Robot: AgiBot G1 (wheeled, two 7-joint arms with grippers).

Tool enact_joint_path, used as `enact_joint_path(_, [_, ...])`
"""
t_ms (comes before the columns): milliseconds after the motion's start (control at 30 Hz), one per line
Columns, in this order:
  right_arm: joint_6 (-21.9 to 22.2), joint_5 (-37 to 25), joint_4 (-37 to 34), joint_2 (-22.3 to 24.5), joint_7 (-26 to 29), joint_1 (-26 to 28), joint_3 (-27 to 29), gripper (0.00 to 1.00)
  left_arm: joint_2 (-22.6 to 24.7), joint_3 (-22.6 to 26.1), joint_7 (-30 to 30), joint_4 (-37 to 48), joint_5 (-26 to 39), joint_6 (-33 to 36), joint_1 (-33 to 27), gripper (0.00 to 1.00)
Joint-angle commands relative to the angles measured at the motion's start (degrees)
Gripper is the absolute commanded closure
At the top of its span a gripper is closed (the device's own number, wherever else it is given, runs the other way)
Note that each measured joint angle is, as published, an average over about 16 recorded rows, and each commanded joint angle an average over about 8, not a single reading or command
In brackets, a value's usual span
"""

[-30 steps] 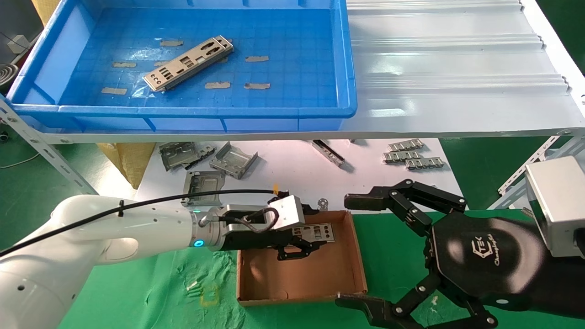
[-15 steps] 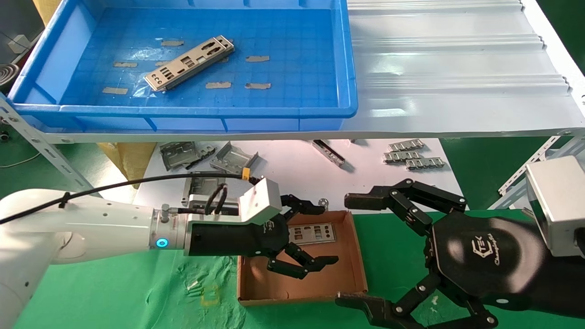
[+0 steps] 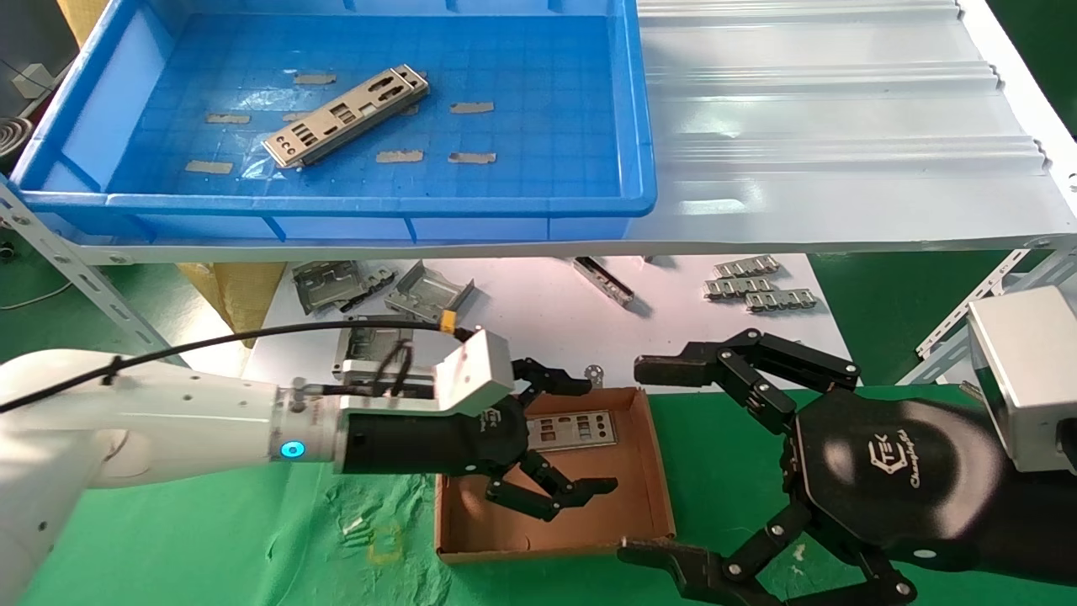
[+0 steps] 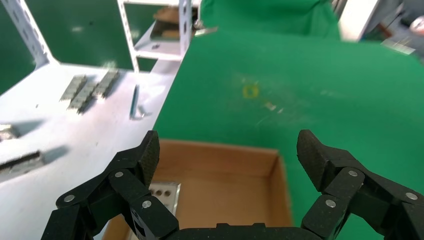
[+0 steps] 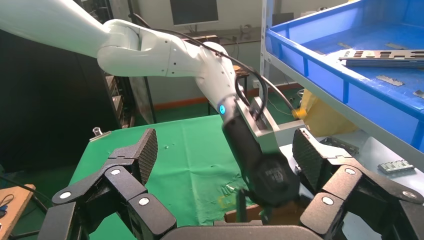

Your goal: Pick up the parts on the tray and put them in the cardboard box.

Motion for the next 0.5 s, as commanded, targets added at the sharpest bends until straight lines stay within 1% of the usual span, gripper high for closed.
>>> enact_joint_path(33, [0.00,0.00,0.00,0.00,0.00,0.00,0.00,0.00,-0.74,-0.35,-0.50,-0.94,-0.59,0.17,0.41,0.00])
enact_joint_path(500, [0.00,0.01,-0.01,0.00,-0.01,0.01,-0.01,0.00,-9.31,-4.40,-6.27,-11.97,-7.23,2.10,5.18,0.00])
